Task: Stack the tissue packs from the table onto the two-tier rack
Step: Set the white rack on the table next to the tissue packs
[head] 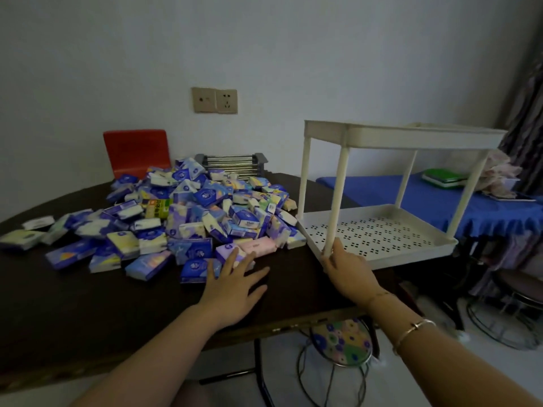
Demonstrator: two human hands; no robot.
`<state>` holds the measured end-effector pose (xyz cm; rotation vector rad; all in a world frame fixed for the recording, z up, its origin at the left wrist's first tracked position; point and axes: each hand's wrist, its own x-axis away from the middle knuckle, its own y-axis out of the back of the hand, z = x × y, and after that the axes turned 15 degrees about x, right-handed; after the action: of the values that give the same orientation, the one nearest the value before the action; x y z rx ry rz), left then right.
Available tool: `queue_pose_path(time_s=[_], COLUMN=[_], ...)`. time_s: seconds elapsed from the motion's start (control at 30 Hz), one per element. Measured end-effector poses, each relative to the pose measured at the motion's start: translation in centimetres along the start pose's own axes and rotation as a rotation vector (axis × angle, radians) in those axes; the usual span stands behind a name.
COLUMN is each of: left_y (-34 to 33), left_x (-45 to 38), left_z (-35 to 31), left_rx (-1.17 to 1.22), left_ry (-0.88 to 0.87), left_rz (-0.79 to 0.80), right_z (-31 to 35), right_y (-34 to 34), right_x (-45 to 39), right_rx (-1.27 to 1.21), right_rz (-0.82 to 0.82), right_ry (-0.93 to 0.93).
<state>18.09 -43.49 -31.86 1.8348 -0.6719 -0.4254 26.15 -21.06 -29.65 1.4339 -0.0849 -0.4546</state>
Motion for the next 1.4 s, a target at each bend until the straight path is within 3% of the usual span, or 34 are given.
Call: queue_pose_path(time_s=[0.57, 0.67, 0.73, 0.83, 0.93, 1.03, 1.27, 1.4], left_y=[0.2, -0.1, -0.6, -1.6, -2.2, -2.3, 0.2, 1.4], left_x=[-7.5, -7.2, -6.8, -7.0, -9.1, -11.6, -13.7, -10.7], left_z=[-0.6, -0.7, -1.0, -2.7, -4.3, -5.7, -6.1, -3.9], left_rx=[0.064, 0.147, 0.172, 0.134, 0.087, 0.084, 0.48, 0.578], left_ry=[0.089, 0.023, -0.131, -0.348, -0.286, -0.237, -0.192, -0.189], left_rz=[0.009, -0.093, -0.189, -0.15, -0.029, -0.01, -0.001, -0.136], right_z=[-2.5, -2.0, -1.5, -1.4, -2.5, -3.8, -4.5, -2.4], right_y=[1.7, 1.7, 1.4, 1.2, 1.2, 1.4, 1.2, 1.1], right_x=[6.7, 6.5, 6.1, 5.2, 4.5, 4.3, 3.8, 3.0], right_rx=[-0.2, -0.232, -0.249, -0.253, -0.262, -0.282, -0.293, -0.325], right_rz=[0.043, 0.063, 0.052, 0.048, 0.057, 0.066, 0.101, 0.146], right_ry=[0.02, 0.049, 0.07, 0.073, 0.06, 0.051, 0.122, 0.182])
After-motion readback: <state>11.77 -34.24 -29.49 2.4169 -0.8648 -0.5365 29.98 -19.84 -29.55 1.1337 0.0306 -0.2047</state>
